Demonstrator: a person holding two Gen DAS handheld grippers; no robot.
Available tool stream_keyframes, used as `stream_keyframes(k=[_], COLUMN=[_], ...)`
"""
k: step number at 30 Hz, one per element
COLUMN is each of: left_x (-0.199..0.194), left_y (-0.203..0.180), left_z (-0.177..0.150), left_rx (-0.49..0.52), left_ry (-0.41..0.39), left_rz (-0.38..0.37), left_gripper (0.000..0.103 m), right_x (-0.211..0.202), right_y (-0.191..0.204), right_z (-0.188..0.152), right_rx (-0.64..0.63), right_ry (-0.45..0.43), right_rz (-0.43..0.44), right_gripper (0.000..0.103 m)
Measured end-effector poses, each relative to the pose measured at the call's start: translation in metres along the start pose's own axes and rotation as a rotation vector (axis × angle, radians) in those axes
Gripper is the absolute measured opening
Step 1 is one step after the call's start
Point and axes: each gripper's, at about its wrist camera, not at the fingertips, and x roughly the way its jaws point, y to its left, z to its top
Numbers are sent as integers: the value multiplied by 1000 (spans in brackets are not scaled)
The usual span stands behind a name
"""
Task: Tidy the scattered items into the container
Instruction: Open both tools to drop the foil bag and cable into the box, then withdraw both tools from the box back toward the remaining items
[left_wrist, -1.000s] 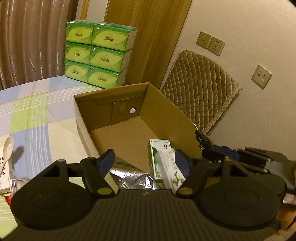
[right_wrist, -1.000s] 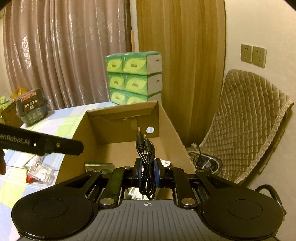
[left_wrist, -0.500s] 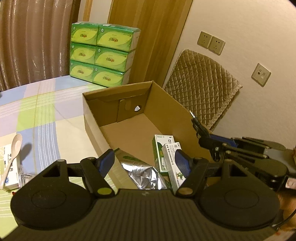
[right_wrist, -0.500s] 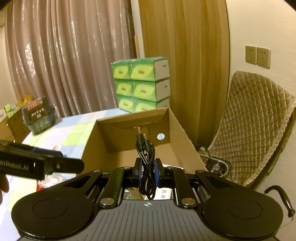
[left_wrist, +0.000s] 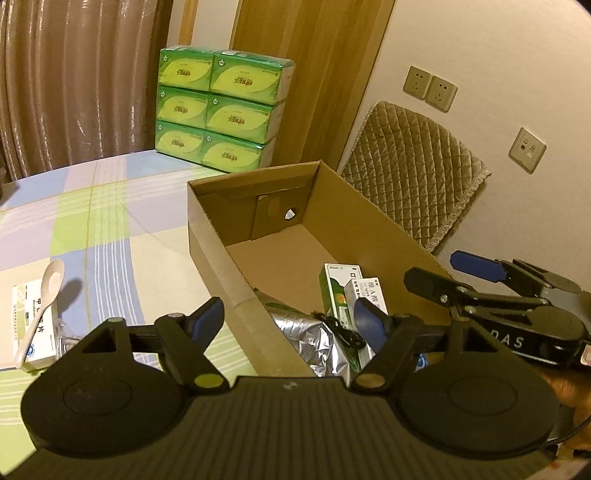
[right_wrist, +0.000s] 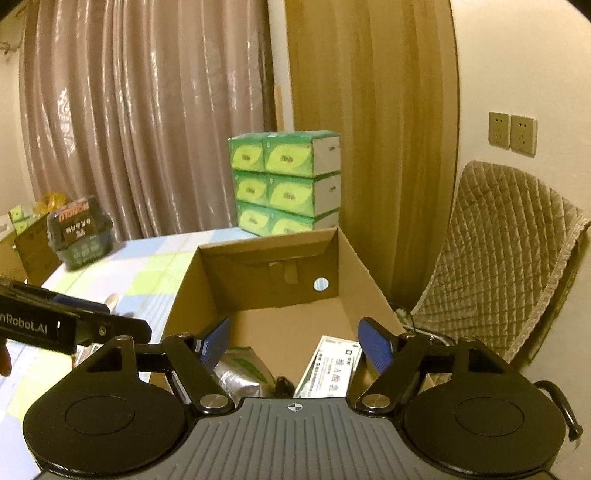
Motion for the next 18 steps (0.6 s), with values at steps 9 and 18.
stream_keyframes(k=[9,18], left_x=[-22,-67], left_y=[3,0], left_z=[-14,-42], left_rx=[2,18], left_ry=[-12,-40], left_rz=[17,55], left_gripper=[78,87], right_x=[-28,-73], right_y=[16,51], right_z=[-6,-14], right_rx=[-9,-23], right_ry=[-5,-39], right_rz=[-12,31], right_gripper=[88,101])
